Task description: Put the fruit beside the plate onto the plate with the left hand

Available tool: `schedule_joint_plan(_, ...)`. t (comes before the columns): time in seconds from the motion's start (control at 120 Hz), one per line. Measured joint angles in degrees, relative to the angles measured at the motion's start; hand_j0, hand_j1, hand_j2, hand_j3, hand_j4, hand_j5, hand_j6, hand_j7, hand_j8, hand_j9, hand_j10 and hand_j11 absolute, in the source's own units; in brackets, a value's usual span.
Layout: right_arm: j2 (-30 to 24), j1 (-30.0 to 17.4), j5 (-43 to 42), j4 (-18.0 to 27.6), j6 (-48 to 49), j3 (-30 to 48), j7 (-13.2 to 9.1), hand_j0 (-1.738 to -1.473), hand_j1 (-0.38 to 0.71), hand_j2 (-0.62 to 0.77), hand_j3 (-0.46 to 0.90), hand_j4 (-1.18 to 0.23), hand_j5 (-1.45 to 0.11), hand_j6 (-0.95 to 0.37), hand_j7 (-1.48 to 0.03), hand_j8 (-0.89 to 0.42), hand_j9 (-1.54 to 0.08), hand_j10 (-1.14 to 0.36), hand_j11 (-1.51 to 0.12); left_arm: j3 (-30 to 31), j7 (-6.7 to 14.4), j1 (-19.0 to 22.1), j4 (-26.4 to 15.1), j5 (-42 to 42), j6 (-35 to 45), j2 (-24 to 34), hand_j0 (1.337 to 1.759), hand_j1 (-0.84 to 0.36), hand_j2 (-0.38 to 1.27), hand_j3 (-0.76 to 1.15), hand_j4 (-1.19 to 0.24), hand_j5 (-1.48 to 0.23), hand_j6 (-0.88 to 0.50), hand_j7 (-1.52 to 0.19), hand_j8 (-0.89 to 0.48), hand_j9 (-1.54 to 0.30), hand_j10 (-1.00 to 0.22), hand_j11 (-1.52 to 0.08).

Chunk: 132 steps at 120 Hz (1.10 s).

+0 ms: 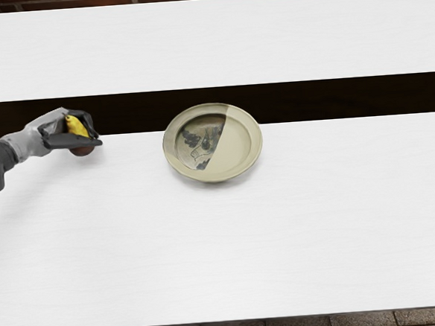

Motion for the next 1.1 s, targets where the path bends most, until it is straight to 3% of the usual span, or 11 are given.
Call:
schedule_joint_plan(0.158, 0.00, 0.04, 0.01, 0.01, 0.00, 0.06, -0.14, -1.658, -0.31, -0.01, 0.00, -0.03, -0.04, -0.03, -0.04, -0.03, -0.04, -0.03, -0.04, 0.08, 0.07, -1.92, -0.12, -1.63, 0.16, -0.53, 1.632, -0.50, 0.30, 0.00, -0.80, -1.27, -0.72, -1.28, -0.36, -1.22, -0.39, -1.15)
schedule_joint_plan(0.358, 0.00, 0.05, 0.01, 0.01, 0.00, 0.07, -0.17, -1.658, -0.31, -0.01, 0.00, -0.03, -0.04, -0.03, -0.04, -0.03, -0.04, -0.03, -0.04, 0.13, 0.17, -3.45, -3.62, -2.71, 0.32, -1.24, 1.629, -0.50, 0.31, 0.00, -0.81, -1.26, -0.74, -1.27, -0.36, -1.23, -0.38, -1.19)
schedule_joint_plan(0.733, 0.00, 0.05, 0.01, 0.01, 0.00, 0.08, -0.18, -1.658, -0.31, -0.01, 0.00, -0.03, -0.04, -0.03, -0.04, -0.03, -0.04, -0.03, -0.04, 0.43, 0.57, -5.41, -17.70, -2.95, 0.54, -3.97, 1.630, -0.48, 0.27, 0.00, -0.83, -1.21, -0.77, -1.22, -0.40, -1.23, -0.39, -1.22)
schedule_joint_plan(0.942, 0.00, 0.05, 0.01, 0.01, 0.00, 0.08, -0.18, -1.658, -0.31, -0.01, 0.00, -0.03, -0.04, -0.03, -0.04, -0.03, -0.04, -0.03, -0.04, 0.48, 0.77, -8.59, -19.54, -3.10, 0.68, -7.03, 1.634, -0.46, 0.22, 0.00, -0.85, -1.17, -0.81, -1.18, -0.42, -1.20, -0.42, -1.20)
schedule_joint_plan(1.1, 0.00, 0.05, 0.02, 0.01, 0.00, 0.08, -0.19, -1.658, -0.31, -0.01, 0.00, -0.03, -0.04, -0.03, -0.04, -0.03, -0.04, -0.03, -0.04, 1.14, 0.91, -9.17, -18.16, -2.45, 0.70, -11.57, 1.638, -0.46, 0.20, 0.00, -0.87, -1.13, -0.82, -1.16, -0.43, -1.19, -0.42, -1.19)
